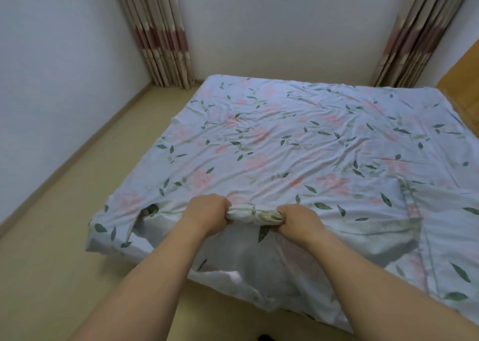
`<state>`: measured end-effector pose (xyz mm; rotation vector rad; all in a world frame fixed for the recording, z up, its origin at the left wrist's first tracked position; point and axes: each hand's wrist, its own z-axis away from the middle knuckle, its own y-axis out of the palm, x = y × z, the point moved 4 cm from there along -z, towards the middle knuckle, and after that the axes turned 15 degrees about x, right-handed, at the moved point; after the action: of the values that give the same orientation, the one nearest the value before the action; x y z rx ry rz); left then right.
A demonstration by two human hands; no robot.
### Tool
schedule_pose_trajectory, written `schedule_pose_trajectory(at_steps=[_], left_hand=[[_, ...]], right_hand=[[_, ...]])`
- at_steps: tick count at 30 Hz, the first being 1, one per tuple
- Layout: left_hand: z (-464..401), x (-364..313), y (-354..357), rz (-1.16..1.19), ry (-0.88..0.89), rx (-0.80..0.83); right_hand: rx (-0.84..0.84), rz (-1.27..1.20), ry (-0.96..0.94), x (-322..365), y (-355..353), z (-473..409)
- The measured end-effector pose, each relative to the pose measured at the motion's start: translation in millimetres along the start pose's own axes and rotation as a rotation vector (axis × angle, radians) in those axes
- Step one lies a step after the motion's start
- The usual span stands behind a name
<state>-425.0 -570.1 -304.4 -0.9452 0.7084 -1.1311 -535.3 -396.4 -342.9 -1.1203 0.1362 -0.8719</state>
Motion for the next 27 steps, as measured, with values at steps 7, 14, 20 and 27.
schedule_pose_trajectory(at_steps=[7, 14, 20, 27], left_hand=[[-5.3, 138.0, 0.3, -0.031, 0.011, -0.022], [16.1, 304.6, -18.1, 0.083, 0.05, -0.068], [16.1, 406.3, -35.0, 0.007, 0.076, -0.135], [14.0, 510.8, -10.8, 0.009, 0.092, -0.139]], right_hand=[[-0.006, -0.033, 0.025, 117.0, 1.6, -76.2], [-0.073, 0.004, 0.08, 266.9, -8.5, -138.9], [-0.124, -0.013, 0.091, 356.5, -19.2, -187.7], [-0.074, -0.076, 0.125, 440.4, -1.0, -247.2]])
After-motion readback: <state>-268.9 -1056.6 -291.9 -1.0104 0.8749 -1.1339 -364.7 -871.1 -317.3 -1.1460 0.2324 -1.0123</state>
